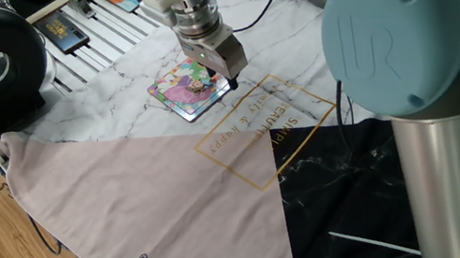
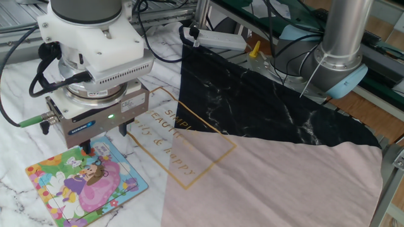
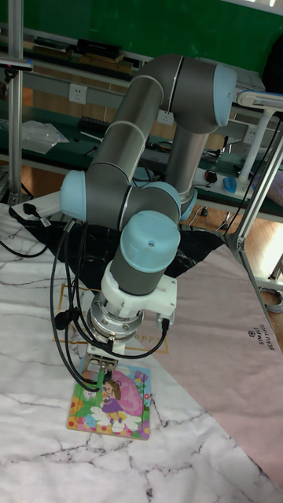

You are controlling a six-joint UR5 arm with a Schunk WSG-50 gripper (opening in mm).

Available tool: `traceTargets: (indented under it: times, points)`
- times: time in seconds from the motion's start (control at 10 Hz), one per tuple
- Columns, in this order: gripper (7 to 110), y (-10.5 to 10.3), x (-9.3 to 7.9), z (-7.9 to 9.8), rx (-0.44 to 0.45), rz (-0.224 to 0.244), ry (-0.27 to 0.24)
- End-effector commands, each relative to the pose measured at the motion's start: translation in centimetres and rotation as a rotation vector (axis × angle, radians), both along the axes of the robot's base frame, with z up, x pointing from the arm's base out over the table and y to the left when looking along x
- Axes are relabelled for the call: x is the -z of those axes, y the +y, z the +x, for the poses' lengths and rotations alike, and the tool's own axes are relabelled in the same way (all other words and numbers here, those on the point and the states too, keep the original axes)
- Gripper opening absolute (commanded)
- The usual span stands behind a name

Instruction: Assemble one piece of a puzzle

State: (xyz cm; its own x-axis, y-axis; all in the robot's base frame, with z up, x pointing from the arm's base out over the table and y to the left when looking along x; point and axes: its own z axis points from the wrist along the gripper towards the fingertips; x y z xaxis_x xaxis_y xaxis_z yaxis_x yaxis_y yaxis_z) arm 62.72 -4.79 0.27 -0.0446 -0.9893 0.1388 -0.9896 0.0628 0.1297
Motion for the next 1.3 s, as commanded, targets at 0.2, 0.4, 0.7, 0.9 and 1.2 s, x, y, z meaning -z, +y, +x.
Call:
traceTargets:
  times: [0.2,0.4,0.7,0.9,1.2]
  points:
    - [66,-0.1,0.3,-0.2,0.018,-0.001,0.01]
    - [66,-0.1,0.3,0.0,0.018,-0.001,0.004]
    - [66,0.7,0.3,-0.2,0.022,0.025,0.016]
    - [66,0.7,0.3,-0.2,0.022,0.025,0.016]
    - [66,0.4,0.3,-0.2,0.024,0.009,0.016]
